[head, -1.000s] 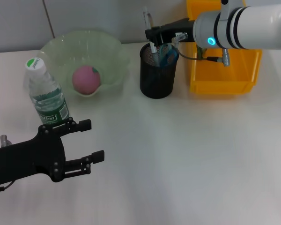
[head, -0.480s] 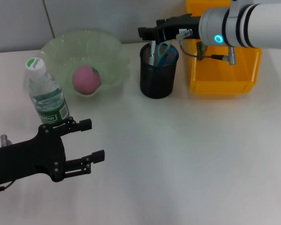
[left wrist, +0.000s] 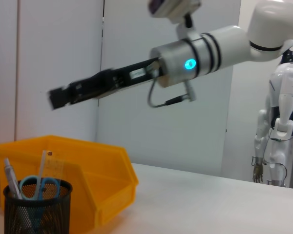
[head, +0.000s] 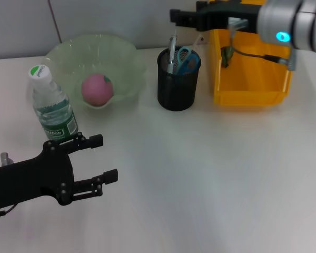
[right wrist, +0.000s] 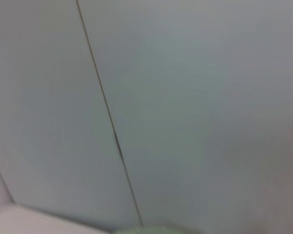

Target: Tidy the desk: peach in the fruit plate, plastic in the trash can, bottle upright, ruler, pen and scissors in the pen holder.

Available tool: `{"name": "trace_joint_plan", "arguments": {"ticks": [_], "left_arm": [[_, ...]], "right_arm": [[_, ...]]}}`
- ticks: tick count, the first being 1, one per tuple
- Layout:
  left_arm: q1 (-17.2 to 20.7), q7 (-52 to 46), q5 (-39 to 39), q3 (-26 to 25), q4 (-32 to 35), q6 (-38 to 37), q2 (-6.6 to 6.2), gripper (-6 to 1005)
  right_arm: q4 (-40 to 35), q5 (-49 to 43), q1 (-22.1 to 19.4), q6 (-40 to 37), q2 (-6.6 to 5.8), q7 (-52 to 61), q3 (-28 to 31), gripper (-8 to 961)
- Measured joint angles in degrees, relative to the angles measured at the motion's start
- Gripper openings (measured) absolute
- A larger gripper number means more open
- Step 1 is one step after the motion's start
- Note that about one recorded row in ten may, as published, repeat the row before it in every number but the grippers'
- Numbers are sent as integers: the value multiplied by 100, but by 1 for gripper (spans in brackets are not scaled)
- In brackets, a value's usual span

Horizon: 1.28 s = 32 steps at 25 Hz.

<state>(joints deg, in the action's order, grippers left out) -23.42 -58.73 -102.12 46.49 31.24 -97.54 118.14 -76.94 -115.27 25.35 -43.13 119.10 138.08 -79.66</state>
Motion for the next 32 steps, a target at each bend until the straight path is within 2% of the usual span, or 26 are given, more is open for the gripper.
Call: {"name": "trace_joint_plan", "arguments": {"ticks": [3,6,9,11,15,18,21,26,32], "left_arm": [[12,-29,0,0,-2,7,0,800],[28,-43,-1,1,-4,10,-1,800],[37,-25,-1,0,-4,6,4,800],[48,-12,4,0,-5,-18,12,800],[38,-9,11,0,-5,-151,14,800],[13,-15,13,0,-21,-218,10,800],[-76,-38,13,5,-154,-186,6,800],[-341,-53,-74,47,-517,101,-15,800],[-431,-221,-271,62,-624,171,-18,800]], "right_arm": [[82,1092,-181,-765,-8,-634,692,726],[575,1984,-134,-1989,-46,-1172,1663,726],[1361,2418,11,-3298,-190,-1832,2605,725],[1942,2469,49,-4005,-320,-2327,3030,725],[3002,2464,-15,-4942,-597,-3416,3410,725],[3496,2343,-128,-5237,-695,-4124,3403,724],[3743,2000,-171,-5386,-669,-4620,3363,724],[4018,1317,-113,-5486,-544,-5309,3334,724],[4276,1039,-136,-5578,-416,-6045,3266,723]]}}
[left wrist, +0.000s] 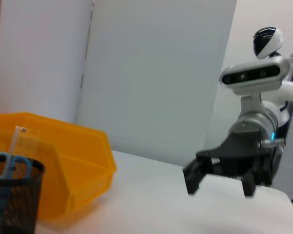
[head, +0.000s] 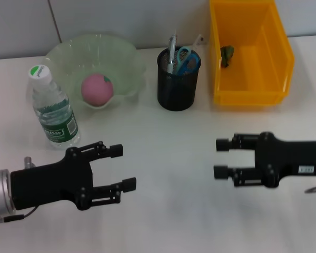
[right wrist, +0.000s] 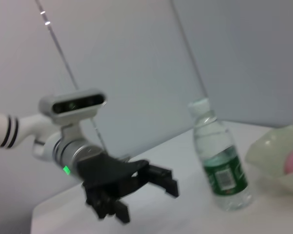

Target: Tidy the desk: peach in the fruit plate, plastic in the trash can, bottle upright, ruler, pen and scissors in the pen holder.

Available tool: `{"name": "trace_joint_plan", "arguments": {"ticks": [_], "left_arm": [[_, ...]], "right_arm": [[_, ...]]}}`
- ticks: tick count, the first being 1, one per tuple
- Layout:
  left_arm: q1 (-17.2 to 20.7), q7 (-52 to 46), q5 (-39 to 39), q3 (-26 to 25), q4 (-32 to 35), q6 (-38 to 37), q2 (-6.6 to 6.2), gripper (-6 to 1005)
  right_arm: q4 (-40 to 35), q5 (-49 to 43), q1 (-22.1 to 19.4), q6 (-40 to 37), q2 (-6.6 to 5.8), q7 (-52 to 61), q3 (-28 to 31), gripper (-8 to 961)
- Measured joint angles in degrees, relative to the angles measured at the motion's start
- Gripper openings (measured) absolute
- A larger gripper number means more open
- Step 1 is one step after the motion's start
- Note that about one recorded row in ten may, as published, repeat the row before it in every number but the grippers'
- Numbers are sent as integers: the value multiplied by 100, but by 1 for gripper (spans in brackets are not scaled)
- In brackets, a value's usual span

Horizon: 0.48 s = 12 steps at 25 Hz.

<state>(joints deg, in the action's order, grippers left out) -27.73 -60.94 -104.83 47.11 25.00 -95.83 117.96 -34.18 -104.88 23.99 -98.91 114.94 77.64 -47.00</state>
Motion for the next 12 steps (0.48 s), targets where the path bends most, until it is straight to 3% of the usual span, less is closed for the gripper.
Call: {"name": "trace_joint_plan", "arguments": {"ticks": [12], "left_arm": [[-147,9,-100,136,-520,-20,31,800]], "right_arm": [[700,-292,-32,-10,65,-1011,-2,722]]}}
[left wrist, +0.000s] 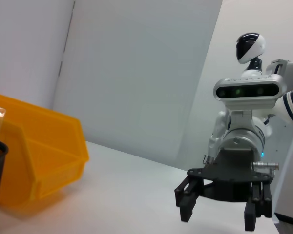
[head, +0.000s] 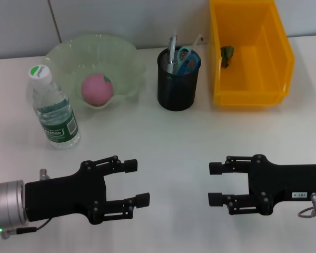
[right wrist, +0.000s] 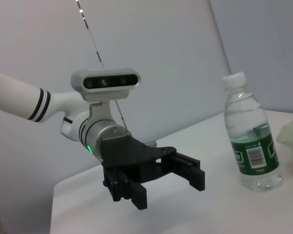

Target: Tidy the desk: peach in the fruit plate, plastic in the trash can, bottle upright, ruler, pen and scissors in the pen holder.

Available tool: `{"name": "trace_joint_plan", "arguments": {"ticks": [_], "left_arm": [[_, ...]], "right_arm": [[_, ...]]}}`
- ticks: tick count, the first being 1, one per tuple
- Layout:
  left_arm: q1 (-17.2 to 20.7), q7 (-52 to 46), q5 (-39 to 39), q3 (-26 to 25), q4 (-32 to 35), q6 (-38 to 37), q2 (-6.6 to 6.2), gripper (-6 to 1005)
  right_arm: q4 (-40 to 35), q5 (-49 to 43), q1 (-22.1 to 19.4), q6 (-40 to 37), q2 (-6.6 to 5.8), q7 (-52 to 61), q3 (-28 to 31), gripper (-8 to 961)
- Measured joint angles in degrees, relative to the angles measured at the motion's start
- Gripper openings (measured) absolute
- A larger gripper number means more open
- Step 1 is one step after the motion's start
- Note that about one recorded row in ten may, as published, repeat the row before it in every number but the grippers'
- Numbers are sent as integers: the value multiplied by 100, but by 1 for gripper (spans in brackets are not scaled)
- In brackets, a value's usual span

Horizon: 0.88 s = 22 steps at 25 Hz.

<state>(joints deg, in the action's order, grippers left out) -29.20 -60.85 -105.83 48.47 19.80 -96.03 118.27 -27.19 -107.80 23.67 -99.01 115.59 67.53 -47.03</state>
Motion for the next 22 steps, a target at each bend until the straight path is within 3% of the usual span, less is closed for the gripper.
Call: {"name": "trace_joint_plan", "arguments": {"ticks": [22], "left_arm": [[114,46,-8,145,0,-90,-37,800]], "right_arm": [[46,-145,44,75,68,-66,27,722]]}}
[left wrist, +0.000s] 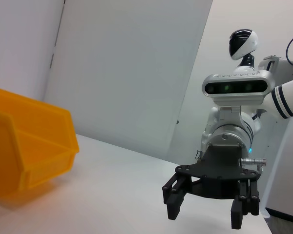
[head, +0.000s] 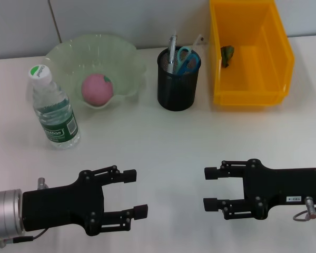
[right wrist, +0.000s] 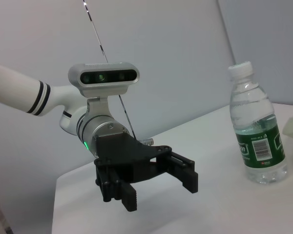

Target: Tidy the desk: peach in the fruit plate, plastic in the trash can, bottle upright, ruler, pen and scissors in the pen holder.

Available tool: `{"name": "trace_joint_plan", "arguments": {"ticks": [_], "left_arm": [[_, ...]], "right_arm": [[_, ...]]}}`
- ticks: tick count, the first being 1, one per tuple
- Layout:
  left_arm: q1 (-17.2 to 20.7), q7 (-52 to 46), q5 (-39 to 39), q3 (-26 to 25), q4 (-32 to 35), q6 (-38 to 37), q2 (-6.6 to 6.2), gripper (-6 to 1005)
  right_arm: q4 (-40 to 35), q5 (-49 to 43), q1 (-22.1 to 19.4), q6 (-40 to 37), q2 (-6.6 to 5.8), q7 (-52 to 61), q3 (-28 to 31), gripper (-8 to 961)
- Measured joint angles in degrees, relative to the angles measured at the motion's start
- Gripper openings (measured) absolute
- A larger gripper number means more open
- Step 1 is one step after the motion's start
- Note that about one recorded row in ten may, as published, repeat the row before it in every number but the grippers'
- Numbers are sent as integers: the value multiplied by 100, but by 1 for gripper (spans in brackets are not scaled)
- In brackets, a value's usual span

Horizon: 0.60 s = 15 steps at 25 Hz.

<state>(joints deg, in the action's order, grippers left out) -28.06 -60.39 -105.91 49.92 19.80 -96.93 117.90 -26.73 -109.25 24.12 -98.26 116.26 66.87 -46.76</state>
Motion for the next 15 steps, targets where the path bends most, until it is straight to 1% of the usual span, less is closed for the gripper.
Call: {"name": "trace_joint_plan", "arguments": {"ticks": [15], "left_arm": [[3,-30,1,0,23,-19,-37,800]], "right_arm": [[-32,1,5,19,4,-5,36,722]]}}
